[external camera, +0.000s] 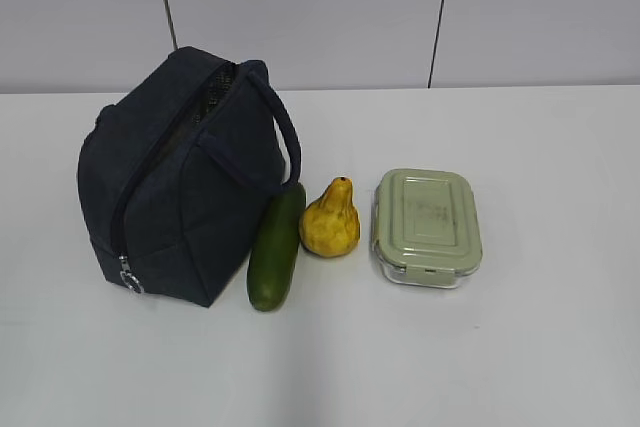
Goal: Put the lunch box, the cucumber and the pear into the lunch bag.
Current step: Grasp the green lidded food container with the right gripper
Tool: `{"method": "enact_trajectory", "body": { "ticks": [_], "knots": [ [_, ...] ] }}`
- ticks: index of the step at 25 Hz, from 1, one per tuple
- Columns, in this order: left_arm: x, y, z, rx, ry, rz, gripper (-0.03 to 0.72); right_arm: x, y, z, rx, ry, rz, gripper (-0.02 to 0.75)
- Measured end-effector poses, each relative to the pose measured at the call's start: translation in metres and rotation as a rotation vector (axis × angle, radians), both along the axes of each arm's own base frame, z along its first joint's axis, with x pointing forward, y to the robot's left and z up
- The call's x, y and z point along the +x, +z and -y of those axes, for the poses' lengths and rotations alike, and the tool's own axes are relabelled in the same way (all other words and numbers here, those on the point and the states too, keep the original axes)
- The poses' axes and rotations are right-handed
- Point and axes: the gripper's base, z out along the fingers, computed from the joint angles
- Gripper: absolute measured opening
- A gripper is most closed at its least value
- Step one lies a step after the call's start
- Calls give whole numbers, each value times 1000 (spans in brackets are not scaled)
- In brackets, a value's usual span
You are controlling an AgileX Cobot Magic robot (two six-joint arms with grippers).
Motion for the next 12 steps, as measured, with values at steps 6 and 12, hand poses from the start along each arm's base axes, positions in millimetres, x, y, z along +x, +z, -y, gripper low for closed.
{"method": "enact_trajectory", "body": {
  "ticks": [6, 12],
  "knots": [
    [1, 2, 0, 0, 0, -2, 269, 4, 0, 0, -5, 1, -25, 195],
    [15, 21, 2, 11, 0, -99, 267, 11, 10, -5, -1, 43, -85, 195]
  ]
}}
